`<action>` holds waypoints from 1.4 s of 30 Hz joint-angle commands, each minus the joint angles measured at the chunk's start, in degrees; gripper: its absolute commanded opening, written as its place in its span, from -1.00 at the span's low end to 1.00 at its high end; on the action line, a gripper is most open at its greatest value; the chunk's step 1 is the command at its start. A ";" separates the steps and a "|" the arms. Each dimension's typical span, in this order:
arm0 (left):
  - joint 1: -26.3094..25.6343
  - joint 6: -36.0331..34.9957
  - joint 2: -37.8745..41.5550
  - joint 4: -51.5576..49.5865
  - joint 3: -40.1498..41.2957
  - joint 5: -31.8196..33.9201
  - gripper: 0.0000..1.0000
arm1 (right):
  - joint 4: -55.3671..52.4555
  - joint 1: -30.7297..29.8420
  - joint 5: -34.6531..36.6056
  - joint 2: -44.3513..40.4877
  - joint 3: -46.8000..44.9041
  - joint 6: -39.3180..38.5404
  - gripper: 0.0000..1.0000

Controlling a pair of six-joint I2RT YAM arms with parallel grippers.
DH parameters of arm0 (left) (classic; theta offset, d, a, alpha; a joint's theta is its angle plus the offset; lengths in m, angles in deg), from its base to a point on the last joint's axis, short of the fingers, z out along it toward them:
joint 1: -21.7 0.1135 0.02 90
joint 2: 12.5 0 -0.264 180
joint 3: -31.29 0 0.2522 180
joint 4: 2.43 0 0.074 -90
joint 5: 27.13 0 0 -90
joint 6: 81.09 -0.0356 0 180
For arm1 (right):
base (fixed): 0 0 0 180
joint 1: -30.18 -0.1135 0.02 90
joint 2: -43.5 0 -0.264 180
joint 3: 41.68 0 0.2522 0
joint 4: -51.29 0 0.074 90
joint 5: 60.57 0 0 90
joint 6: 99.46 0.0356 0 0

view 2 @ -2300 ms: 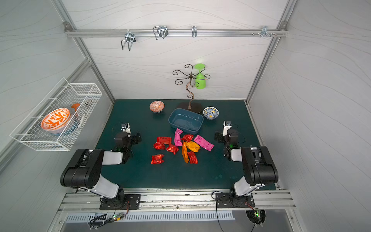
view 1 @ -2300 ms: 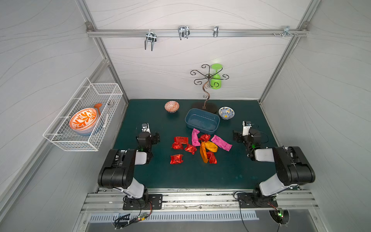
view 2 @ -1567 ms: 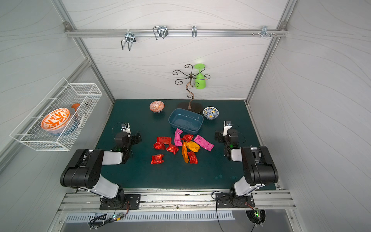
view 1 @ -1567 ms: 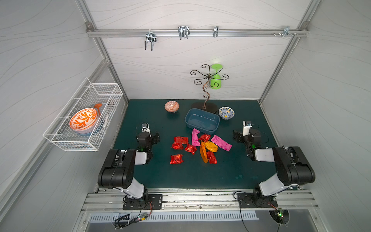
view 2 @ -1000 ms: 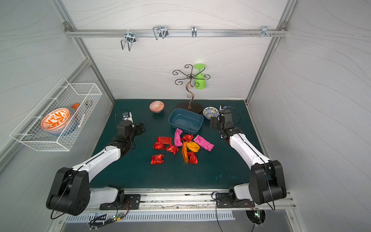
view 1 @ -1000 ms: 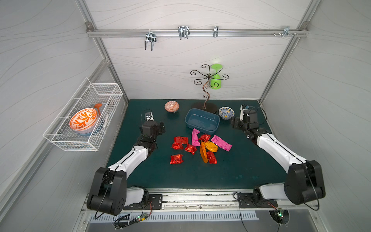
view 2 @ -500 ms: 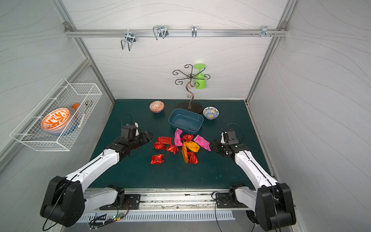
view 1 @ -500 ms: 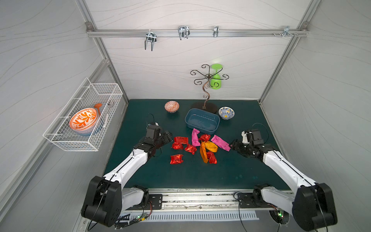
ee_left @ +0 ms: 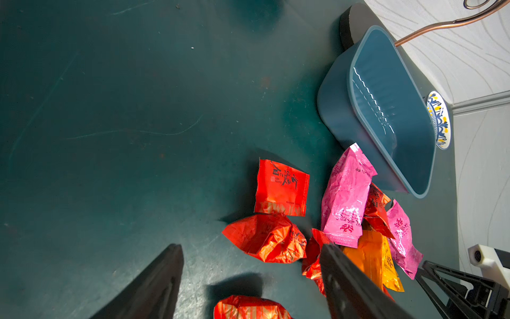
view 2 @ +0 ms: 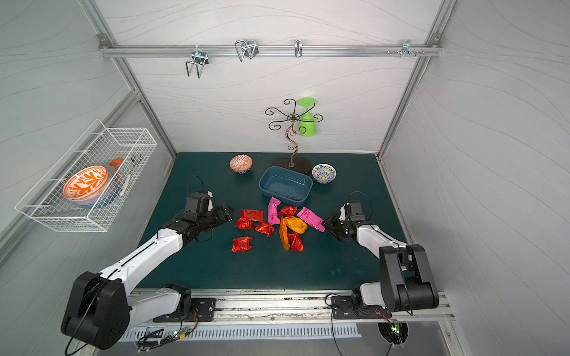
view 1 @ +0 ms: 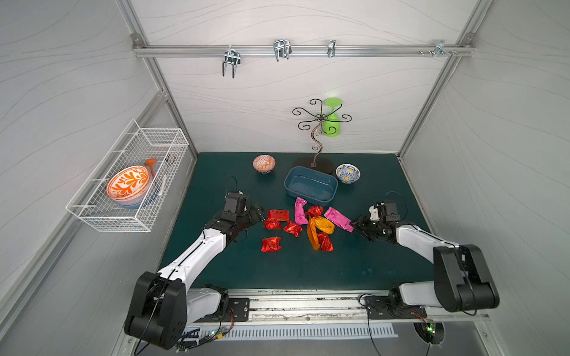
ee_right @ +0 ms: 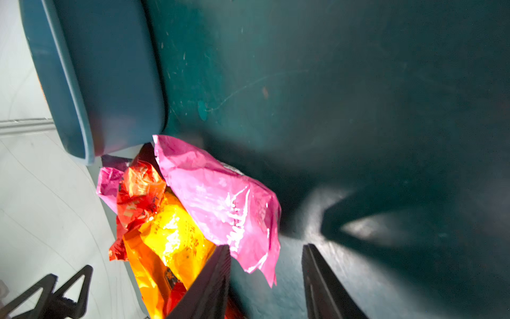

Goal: Put the tea bags into the storage box
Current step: Pick up the tea bag from the center of the board, then move the storage box to the center of the board.

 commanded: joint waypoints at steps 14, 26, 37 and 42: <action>-0.20 -0.74 2.61 1.49 -1.54 1.14 0.65 | 8.24 0.42 -1.22 5.11 -1.22 2.97 -0.93; -0.20 -0.74 2.40 1.47 -2.48 0.45 0.65 | -16.89 0.89 5.52 -14.41 5.62 -6.01 -1.00; -0.20 0.02 1.09 0.43 -3.52 -1.25 0.67 | -13.58 -6.30 7.44 -8.09 22.12 -12.35 -1.00; -0.22 0.23 1.03 -1.38 -3.28 -0.58 0.71 | -8.72 -11.30 8.60 6.02 31.72 -11.44 -1.00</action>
